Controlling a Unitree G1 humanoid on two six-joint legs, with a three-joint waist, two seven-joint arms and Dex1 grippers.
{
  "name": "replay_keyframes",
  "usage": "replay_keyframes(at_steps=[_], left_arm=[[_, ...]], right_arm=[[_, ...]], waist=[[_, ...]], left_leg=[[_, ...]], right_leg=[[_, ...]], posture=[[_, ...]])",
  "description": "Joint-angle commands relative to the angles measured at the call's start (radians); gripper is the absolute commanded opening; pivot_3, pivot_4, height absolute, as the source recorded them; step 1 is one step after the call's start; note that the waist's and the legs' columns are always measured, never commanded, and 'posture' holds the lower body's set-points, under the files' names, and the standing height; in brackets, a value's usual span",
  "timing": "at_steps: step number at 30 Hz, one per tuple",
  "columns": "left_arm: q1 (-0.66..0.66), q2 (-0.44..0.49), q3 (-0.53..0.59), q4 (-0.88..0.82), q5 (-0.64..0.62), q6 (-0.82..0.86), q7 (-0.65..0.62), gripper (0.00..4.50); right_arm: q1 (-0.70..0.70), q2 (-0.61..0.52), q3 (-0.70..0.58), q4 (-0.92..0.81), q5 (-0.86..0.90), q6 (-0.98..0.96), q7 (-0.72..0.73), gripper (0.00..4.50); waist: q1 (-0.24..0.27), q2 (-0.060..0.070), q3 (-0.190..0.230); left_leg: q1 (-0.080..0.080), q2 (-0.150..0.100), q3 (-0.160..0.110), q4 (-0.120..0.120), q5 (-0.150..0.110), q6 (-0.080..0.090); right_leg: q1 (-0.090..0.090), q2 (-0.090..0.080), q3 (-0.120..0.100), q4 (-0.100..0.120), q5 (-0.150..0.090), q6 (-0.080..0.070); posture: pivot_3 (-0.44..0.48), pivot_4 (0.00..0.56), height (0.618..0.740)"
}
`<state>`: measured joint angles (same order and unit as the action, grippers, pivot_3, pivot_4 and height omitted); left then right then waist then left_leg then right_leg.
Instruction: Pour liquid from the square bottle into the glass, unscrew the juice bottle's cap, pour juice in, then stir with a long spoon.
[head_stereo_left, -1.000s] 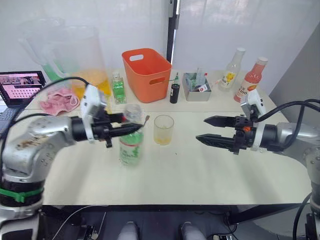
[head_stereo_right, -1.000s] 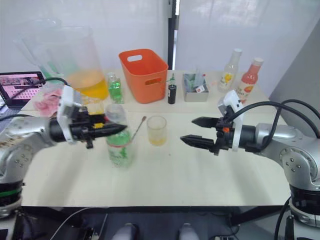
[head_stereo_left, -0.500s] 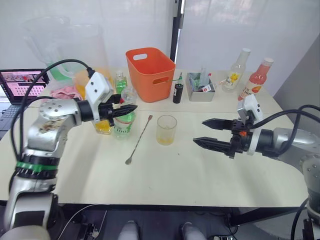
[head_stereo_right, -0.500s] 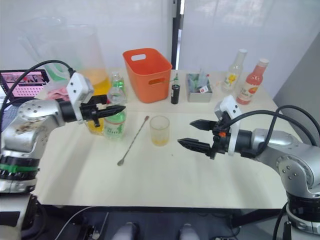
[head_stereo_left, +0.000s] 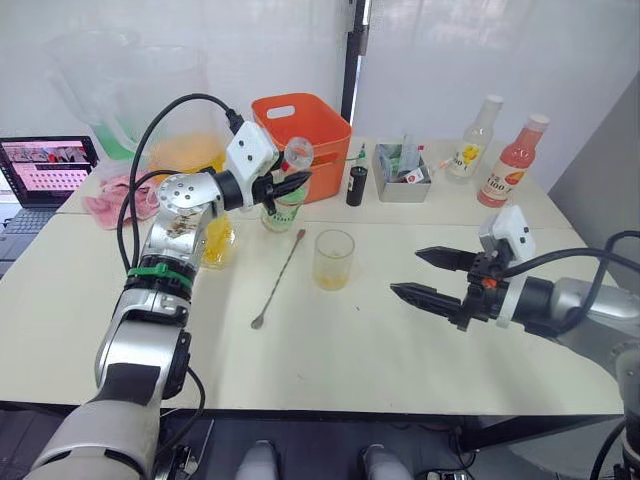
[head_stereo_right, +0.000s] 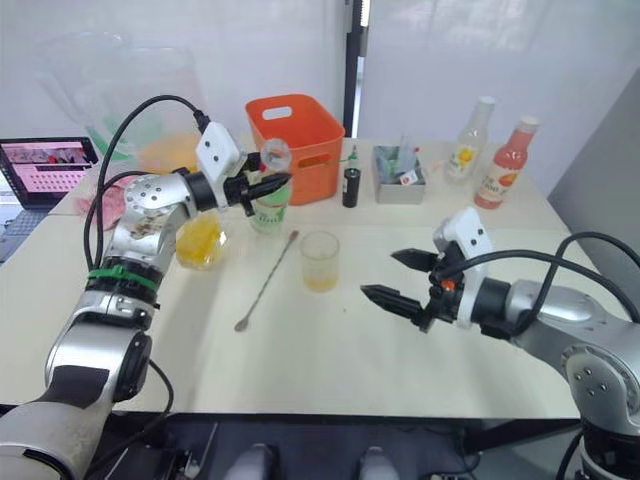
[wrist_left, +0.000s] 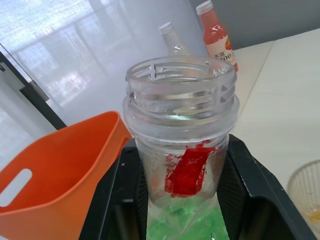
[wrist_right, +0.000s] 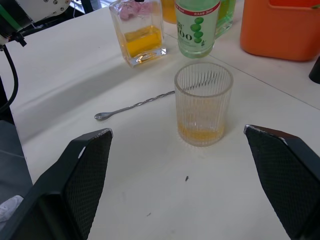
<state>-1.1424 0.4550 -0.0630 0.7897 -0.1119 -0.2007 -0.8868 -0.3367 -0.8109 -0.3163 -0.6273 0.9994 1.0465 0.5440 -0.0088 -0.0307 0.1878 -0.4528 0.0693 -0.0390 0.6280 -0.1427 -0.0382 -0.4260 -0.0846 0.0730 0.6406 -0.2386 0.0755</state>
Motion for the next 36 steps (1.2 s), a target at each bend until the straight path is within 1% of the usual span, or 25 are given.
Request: replay_keyframes(at_steps=[1,4,7,10,15,19,27,32,36], left_arm=[[-0.075,-0.007,0.001,0.074,0.056,-0.150,0.045,1.33],[-0.092,-0.016,-0.006,0.135,0.099,-0.232,0.070,1.33],[-0.111,-0.015,-0.065,0.211,0.226,-0.398,0.184,1.33],[-0.122,-0.016,-0.099,0.264,0.294,-0.476,0.246,1.33],[-0.134,-0.038,-0.128,0.322,0.350,-0.484,0.293,1.33],[-0.132,-0.020,-0.190,0.326,0.452,-0.572,0.365,1.33],[-0.129,-0.004,-0.241,0.333,0.542,-0.677,0.448,1.33],[-0.151,0.022,-0.282,0.322,0.657,-0.711,0.638,1.33],[-0.166,0.046,-0.332,0.325,0.751,-0.729,0.758,1.33]], right_arm=[[0.015,0.003,-0.053,-0.054,0.050,-0.007,-0.052,4.46],[0.026,0.003,-0.052,-0.065,0.073,-0.010,-0.083,4.46],[0.042,-0.011,-0.057,-0.073,0.093,-0.005,-0.104,4.46],[0.047,-0.027,-0.060,-0.071,0.104,-0.009,-0.119,4.46],[0.053,-0.034,-0.068,-0.070,0.127,-0.011,-0.156,4.46],[0.058,-0.037,-0.068,-0.070,0.144,-0.016,-0.183,4.46],[0.071,-0.047,-0.071,-0.069,0.150,-0.020,-0.203,4.46],[0.062,-0.051,-0.064,-0.062,0.138,-0.027,-0.214,4.46],[0.065,-0.061,-0.071,-0.058,0.134,-0.028,-0.212,4.46]], waist=[[-0.002,0.000,0.000],[-0.002,0.000,0.000],[-0.002,0.000,0.000],[-0.001,0.000,0.000],[-0.001,0.000,0.000],[-0.001,0.000,0.000],[-0.001,0.000,0.000],[-0.002,0.000,0.000],[-0.001,0.000,0.000]], left_leg=[[0.000,0.000,0.000,0.000,0.000,0.000],[0.000,0.000,0.000,0.000,0.000,0.000],[0.000,0.000,0.000,0.000,0.000,0.000],[0.000,0.000,0.000,0.000,0.000,0.000],[0.000,0.000,0.000,0.000,0.000,0.000],[-0.001,0.000,0.000,0.000,0.000,0.000],[0.000,0.000,0.000,0.000,0.000,0.000],[0.000,0.000,0.000,0.001,0.000,0.000],[0.000,0.000,-0.001,0.001,0.000,0.000]], right_leg=[[0.000,0.000,0.000,0.000,0.000,0.000],[0.000,0.000,0.000,0.000,0.000,0.000],[0.000,0.000,0.000,0.000,0.000,0.000],[0.000,0.000,0.000,0.000,0.000,0.000],[0.000,0.000,0.000,0.000,0.000,0.000],[0.000,0.000,0.000,0.000,0.000,0.000],[0.000,0.000,0.000,0.001,0.001,-0.001],[0.000,0.000,0.000,0.001,0.001,-0.001],[0.000,0.000,0.000,0.001,0.001,0.000]], posture=[[0.000,0.150,0.703],[0.000,0.150,0.703],[0.000,0.150,0.703],[0.000,0.150,0.703],[0.000,0.150,0.703],[0.000,0.150,0.703],[0.000,0.150,0.703],[0.000,0.150,0.703],[0.000,0.150,0.703]])
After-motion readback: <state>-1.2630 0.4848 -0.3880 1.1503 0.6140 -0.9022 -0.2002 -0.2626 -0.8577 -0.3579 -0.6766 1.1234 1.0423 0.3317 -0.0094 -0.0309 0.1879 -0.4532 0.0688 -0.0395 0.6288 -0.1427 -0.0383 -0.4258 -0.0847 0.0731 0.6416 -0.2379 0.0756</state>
